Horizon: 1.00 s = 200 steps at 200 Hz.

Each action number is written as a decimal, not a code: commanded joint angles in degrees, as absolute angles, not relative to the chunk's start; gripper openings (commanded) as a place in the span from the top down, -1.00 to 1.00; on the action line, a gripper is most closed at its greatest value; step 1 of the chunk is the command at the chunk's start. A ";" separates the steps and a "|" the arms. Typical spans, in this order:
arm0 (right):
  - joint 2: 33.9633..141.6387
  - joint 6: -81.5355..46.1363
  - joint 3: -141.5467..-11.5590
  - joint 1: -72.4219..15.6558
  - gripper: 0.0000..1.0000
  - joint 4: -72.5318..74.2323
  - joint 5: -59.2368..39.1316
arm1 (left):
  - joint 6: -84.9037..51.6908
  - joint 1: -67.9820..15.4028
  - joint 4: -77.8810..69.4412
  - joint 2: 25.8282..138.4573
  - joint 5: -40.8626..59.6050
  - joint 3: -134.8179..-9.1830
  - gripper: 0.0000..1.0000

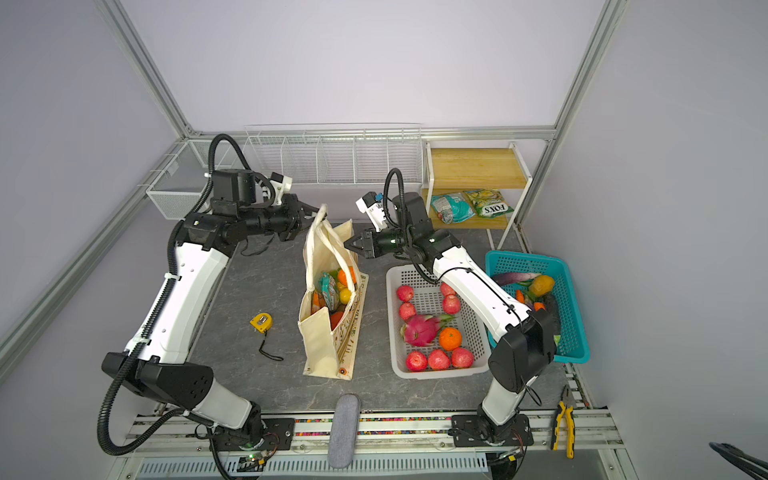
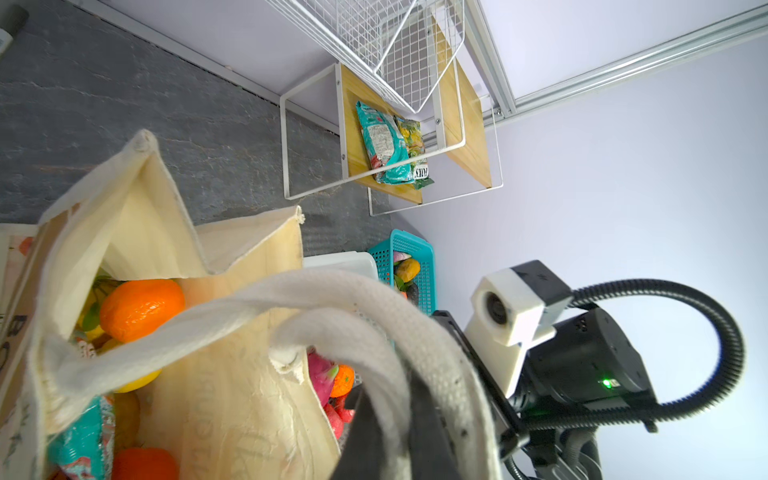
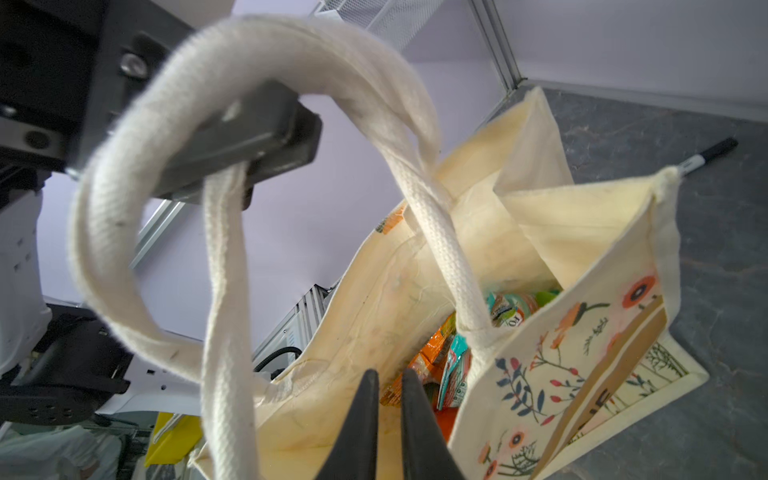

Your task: Place the food into the grocery bag and tie it

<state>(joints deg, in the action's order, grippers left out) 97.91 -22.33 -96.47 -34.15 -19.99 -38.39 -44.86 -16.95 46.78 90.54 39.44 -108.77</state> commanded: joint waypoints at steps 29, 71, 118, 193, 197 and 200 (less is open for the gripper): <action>97.23 -21.85 -92.75 -34.10 0.81 -11.56 -39.61 | -51.11 -17.31 37.42 90.97 44.08 -107.43 1.00; 97.81 -23.20 -90.15 -34.87 0.82 -3.89 -43.25 | -52.90 -17.31 34.81 91.14 45.00 -106.27 1.00; 98.50 -27.00 -85.48 -35.56 0.75 8.74 -45.86 | -53.09 -17.27 34.27 91.23 44.82 -104.92 1.00; 100.85 -34.76 -78.59 -37.21 0.61 29.45 -47.85 | -54.22 -18.91 32.18 91.23 45.53 -100.85 1.00; 100.89 -35.02 -78.43 -37.30 0.59 30.22 -47.94 | -54.36 -19.04 32.09 91.31 45.61 -100.61 1.00; 100.90 -35.25 -78.33 -37.29 0.58 30.68 -48.03 | -54.33 -19.19 32.08 91.32 45.69 -100.49 1.00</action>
<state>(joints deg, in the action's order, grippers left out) 100.25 -31.73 -79.77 -36.80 20.91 -46.41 -53.21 -18.13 34.28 91.13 44.27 -101.91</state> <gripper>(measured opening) 0.194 0.078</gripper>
